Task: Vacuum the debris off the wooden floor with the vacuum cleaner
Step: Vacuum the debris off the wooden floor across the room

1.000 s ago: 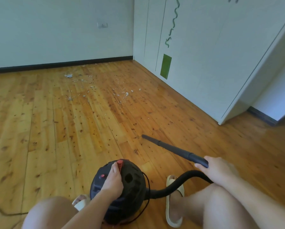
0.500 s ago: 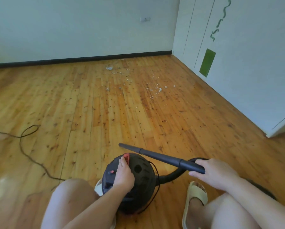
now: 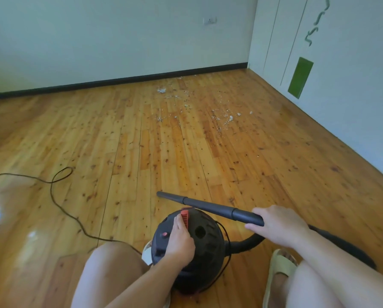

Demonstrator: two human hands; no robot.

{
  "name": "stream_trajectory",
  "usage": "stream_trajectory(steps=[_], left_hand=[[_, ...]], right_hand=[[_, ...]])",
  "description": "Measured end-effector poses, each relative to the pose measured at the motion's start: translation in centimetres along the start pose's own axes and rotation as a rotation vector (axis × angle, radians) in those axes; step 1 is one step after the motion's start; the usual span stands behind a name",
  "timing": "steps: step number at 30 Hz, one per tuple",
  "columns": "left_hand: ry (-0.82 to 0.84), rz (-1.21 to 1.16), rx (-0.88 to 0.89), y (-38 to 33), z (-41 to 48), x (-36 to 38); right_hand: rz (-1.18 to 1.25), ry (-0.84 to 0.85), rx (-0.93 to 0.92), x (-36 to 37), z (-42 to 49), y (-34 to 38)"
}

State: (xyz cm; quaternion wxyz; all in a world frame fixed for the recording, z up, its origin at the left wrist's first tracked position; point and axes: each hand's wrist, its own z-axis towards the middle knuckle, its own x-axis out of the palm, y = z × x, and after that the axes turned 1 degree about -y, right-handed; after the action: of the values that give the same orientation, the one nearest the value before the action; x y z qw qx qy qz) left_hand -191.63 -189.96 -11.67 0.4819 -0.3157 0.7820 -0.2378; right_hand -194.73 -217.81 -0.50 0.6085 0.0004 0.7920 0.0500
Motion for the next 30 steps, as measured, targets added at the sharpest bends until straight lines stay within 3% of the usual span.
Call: stream_trajectory(steps=[9, 30], left_hand=[[0.002, 0.079, 0.004, -0.5, 0.4, -0.5], [0.074, 0.159, 0.168, -6.1, 3.1, 2.6]], right_hand=[[-0.032, -0.073, 0.126, 0.7, -0.5, -1.2], [-0.012, -0.228, 0.726, 3.2, -9.5, -10.9]])
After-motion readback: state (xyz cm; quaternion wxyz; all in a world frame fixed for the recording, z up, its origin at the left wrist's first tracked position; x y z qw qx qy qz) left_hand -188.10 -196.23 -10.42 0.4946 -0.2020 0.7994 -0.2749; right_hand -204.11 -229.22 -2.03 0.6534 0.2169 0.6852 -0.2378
